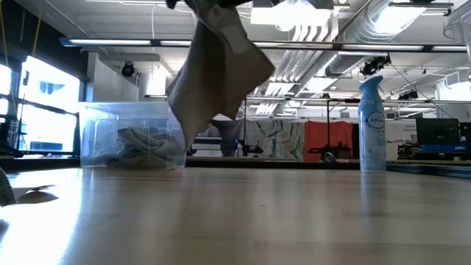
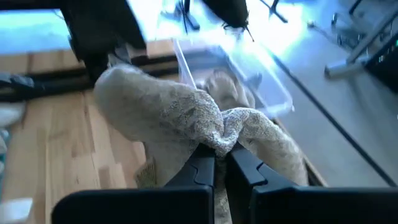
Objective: Sort microfiber towel by color & place in baskets
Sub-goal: Put the top white microfiber towel into the top transparent bin, then put the white microfiber towel into the top transparent bin
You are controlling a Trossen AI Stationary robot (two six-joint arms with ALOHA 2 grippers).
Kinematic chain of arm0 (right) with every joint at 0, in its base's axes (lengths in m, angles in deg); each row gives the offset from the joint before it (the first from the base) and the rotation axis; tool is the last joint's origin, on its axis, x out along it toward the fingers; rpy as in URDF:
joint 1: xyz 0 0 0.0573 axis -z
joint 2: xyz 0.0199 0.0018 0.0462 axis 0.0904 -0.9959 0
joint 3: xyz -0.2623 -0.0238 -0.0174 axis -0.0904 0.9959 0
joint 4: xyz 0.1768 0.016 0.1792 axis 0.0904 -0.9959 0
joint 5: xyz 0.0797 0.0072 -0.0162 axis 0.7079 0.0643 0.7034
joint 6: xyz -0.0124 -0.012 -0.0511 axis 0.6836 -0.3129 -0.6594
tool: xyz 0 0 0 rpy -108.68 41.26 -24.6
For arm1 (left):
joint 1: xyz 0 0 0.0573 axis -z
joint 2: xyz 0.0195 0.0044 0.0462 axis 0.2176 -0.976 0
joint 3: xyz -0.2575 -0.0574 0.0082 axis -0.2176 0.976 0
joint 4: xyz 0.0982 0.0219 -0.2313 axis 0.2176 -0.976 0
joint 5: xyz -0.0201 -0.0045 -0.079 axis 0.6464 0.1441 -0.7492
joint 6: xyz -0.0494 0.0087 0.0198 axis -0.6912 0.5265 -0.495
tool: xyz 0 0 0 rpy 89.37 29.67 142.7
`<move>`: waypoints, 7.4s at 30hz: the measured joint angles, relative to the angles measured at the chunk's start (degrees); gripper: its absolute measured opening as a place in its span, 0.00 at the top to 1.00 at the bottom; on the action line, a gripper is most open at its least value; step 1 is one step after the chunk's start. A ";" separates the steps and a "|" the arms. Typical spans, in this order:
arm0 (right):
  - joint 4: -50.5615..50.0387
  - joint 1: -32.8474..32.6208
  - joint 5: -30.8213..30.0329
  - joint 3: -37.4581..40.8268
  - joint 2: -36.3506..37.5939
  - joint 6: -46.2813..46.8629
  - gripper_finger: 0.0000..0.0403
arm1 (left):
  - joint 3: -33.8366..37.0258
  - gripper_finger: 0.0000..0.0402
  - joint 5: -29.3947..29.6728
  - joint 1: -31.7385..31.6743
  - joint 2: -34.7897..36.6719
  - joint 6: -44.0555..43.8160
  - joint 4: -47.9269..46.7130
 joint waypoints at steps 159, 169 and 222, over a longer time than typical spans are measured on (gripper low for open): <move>-14.84 -4.53 0.32 16.81 0.07 19.60 0.67 | -0.55 0.62 2.10 -33.18 2.99 -31.61 -42.76; -11.13 -2.65 6.69 16.78 -0.51 9.13 0.67 | 2.48 0.62 13.94 -5.48 8.52 -48.20 -42.80; 1.53 -22.83 2.53 16.78 -7.34 49.50 0.67 | 6.20 0.62 -4.69 49.58 -32.72 -58.69 -23.61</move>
